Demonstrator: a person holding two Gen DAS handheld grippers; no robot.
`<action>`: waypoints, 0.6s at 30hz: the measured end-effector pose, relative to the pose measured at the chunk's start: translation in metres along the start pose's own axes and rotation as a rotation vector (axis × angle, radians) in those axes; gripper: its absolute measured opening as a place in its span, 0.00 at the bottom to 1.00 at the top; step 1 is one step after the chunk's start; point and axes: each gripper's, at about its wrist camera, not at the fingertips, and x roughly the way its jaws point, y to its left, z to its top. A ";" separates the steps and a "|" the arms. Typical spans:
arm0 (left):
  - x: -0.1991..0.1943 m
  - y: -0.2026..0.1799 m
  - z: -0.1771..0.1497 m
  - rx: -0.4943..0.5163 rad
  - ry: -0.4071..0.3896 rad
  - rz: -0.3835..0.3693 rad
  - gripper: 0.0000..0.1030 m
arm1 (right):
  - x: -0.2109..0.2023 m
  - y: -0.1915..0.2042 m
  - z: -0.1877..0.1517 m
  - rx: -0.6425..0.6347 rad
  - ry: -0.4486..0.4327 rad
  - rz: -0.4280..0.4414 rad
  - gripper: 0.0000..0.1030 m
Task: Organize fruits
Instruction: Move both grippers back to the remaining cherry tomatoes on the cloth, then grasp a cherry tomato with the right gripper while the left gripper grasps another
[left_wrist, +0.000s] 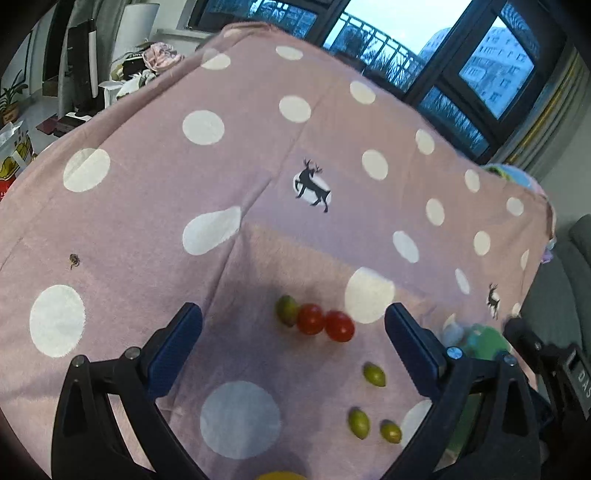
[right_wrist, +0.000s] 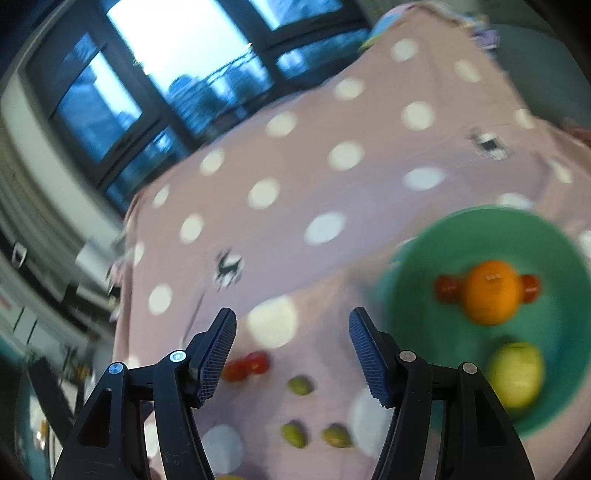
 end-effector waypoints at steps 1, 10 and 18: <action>0.003 0.000 -0.001 0.008 0.011 0.000 0.96 | 0.011 0.005 0.000 -0.011 0.028 0.010 0.62; 0.042 -0.005 -0.001 0.048 0.137 -0.032 0.54 | 0.102 0.013 -0.020 -0.006 0.275 0.072 0.32; 0.065 0.001 -0.003 0.020 0.238 -0.040 0.38 | 0.128 0.005 -0.032 0.030 0.357 0.108 0.28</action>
